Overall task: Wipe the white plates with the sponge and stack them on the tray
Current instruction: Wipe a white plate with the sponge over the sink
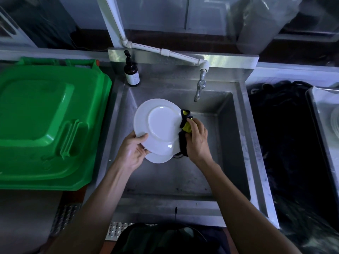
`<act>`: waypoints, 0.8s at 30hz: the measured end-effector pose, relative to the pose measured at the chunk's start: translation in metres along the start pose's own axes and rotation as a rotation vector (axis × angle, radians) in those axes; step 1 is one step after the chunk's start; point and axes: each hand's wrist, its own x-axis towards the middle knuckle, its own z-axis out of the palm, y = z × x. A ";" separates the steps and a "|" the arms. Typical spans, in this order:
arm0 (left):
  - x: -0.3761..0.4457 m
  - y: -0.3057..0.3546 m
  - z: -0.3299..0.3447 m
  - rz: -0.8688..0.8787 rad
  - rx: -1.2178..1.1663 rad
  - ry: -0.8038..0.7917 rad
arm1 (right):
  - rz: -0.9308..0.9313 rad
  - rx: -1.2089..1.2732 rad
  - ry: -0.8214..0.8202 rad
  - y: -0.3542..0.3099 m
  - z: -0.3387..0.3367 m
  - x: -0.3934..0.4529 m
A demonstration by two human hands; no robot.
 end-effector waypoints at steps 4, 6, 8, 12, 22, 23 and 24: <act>-0.005 0.001 -0.005 -0.020 0.069 -0.062 | -0.007 -0.019 -0.022 0.005 -0.008 0.010; -0.008 0.001 -0.006 -0.034 0.097 -0.079 | -0.003 -0.032 -0.027 0.005 -0.012 0.016; -0.011 0.000 -0.006 -0.042 0.157 -0.089 | -0.012 -0.044 -0.032 0.003 -0.016 0.023; -0.015 -0.003 -0.003 -0.064 0.232 -0.101 | -0.043 -0.057 -0.038 -0.006 -0.019 0.030; -0.016 -0.010 0.003 -0.096 0.341 -0.115 | -0.239 -0.147 -0.055 -0.042 -0.015 0.025; -0.015 -0.010 0.004 -0.097 0.341 -0.118 | -0.277 -0.164 -0.059 -0.045 -0.013 0.024; -0.015 -0.011 0.005 -0.098 0.337 -0.120 | -0.308 -0.178 -0.063 -0.048 -0.011 0.022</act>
